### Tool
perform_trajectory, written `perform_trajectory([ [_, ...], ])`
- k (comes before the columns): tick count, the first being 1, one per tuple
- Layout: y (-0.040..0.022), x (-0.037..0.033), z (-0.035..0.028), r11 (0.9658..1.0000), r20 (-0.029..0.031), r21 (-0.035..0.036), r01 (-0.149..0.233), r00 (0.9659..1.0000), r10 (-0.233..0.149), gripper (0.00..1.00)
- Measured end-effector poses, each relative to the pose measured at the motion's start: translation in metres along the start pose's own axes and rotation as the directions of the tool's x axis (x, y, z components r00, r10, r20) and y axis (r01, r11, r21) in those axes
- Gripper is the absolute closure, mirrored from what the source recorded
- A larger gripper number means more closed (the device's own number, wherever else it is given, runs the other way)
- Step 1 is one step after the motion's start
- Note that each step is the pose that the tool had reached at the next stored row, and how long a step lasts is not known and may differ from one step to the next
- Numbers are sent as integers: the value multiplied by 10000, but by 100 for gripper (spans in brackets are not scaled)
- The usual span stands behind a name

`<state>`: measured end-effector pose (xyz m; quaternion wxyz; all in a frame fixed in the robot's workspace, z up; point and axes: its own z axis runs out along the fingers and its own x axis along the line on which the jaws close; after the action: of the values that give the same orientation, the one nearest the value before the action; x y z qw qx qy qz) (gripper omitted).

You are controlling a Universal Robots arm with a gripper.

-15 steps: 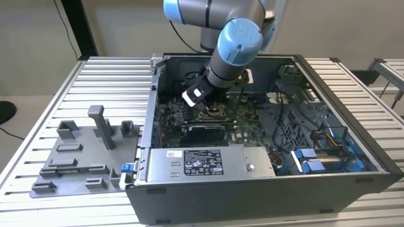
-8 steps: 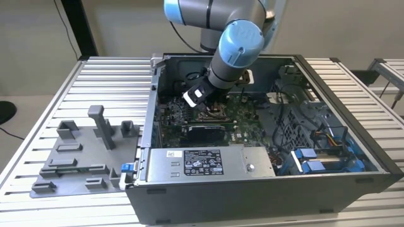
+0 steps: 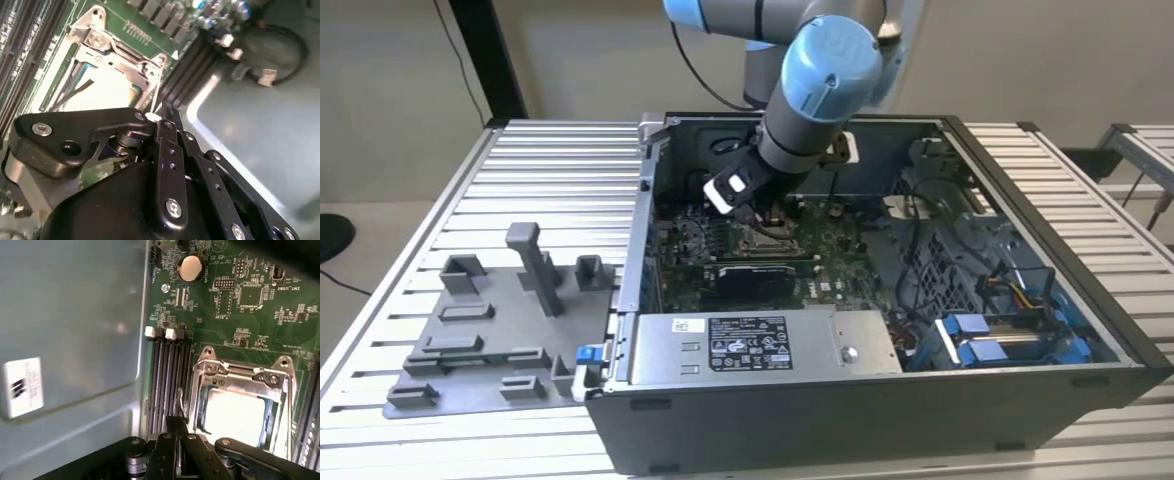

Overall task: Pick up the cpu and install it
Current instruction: 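Close the cpu cover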

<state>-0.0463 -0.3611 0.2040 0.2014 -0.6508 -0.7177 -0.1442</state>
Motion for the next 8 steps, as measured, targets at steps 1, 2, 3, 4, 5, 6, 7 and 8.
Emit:
perform_trajectory([
  [1,-18,6,-22,10000,0,1,1,10000,-1,100],
  [2,-39,11,-34,10000,1,1,0,10000,0,100],
  [3,-59,13,-34,10000,3,-2,1,10000,-1,100],
  [4,-74,15,-33,10000,6,-4,2,10000,-2,100],
  [5,-90,16,-31,10000,13,-6,3,10000,-3,100],
  [6,-99,16,-31,10000,22,-7,2,10000,-2,100],
  [7,-103,16,-32,10000,33,-5,1,10000,-1,100],
  [8,-103,16,-32,10000,43,-3,0,10000,0,100],
])
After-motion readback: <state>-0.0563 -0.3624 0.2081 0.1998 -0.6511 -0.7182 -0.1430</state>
